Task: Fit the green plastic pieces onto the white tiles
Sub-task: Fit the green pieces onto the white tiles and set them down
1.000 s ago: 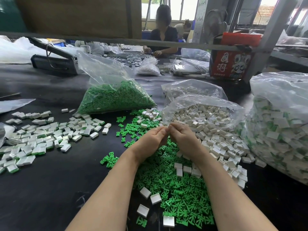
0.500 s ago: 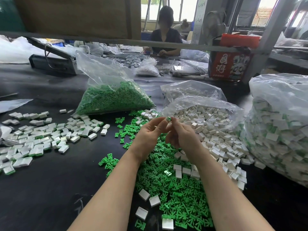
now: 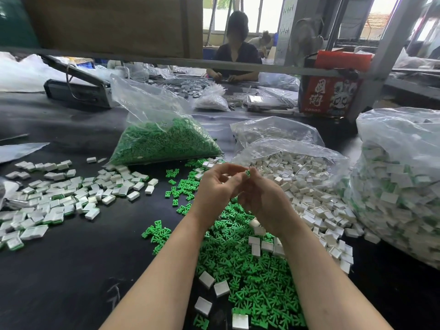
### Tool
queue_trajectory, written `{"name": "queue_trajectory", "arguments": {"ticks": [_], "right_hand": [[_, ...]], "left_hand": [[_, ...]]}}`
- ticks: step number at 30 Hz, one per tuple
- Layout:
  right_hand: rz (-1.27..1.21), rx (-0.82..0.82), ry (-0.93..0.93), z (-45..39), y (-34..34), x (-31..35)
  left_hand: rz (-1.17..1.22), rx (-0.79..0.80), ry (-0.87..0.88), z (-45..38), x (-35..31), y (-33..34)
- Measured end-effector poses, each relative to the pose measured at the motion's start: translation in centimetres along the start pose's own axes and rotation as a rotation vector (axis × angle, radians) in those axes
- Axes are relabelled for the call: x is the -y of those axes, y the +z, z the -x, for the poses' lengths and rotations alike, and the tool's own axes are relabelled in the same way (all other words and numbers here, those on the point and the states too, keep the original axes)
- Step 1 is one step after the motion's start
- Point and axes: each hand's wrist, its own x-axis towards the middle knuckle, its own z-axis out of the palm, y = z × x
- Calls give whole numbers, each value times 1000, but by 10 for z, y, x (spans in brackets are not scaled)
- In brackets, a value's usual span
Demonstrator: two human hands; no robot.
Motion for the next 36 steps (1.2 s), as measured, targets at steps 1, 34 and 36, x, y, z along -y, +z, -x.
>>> {"name": "queue_trajectory", "arguments": {"ticks": [1,34,36], "right_hand": [[-2,5,-2,1,0,1],[91,-127,49,0,16,-8],[106,-150,42,0,17,-7]], "left_hand": [[0,-13,3,0,-2,0],[330,-181,-224,3,0,31],[332,-183,-228,3,0,32]]}}
